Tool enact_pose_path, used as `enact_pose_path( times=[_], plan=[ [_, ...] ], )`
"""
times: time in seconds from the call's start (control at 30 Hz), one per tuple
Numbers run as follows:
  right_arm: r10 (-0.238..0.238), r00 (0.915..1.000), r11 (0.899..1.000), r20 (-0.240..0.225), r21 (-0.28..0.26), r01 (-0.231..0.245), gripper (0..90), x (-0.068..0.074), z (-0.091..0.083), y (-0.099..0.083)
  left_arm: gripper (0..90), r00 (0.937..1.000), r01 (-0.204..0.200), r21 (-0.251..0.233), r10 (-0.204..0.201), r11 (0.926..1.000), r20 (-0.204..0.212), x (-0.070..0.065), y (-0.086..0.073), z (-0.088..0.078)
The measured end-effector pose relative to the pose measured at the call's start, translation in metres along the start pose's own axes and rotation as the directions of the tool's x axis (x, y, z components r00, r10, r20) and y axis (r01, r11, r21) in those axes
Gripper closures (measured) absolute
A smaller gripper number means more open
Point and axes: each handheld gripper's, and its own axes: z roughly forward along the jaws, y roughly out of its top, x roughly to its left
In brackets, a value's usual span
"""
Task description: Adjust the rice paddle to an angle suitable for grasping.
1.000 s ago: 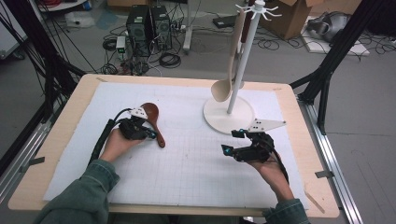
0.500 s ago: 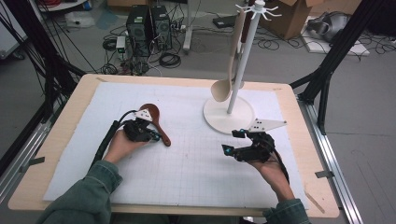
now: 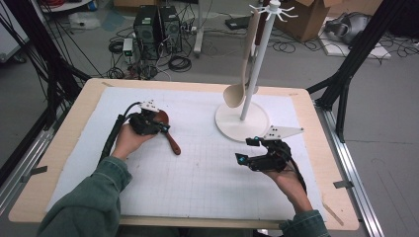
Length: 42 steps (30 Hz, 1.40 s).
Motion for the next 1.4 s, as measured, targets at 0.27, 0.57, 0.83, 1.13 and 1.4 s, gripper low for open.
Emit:
enact_pose_path(
  times=[0.27,0.57,0.83,1.13,1.4],
  plan=[
    [0.002,1.0000,1.000,-0.003,0.000,-0.002,26.4,-0.003,-0.001,-0.001,89.6,0.9973,0.056,0.008,-0.055,0.9984,-0.048,0.022,-0.002,0.004],
    [-0.002,1.0000,1.000,-0.007,0.006,0.002,26.3,-0.001,0.001,-0.001,89.6,0.9946,0.088,0.029,-0.086,0.9957,-0.058,0.032,-0.009,0.009],
    [-0.004,0.9999,1.000,-0.010,0.007,0.004,26.4,-0.001,0.002,0.000,89.7,0.9948,0.096,0.039,-0.095,0.9946,-0.036,0.033,-0.011,0.011],
    [-0.013,0.9999,1.000,-0.007,0.001,0.013,26.4,0.000,0.002,0.000,89.8,0.9971,0.077,0.063,-0.077,0.9950,-0.004,0.025,-0.009,0.012],
    [-0.005,1.0000,1.000,-0.007,0.011,0.005,26.4,0.001,0.002,0.000,89.8,0.9980,0.053,0.057,-0.055,0.9970,0.031,0.010,-0.013,0.011]
  ],
)
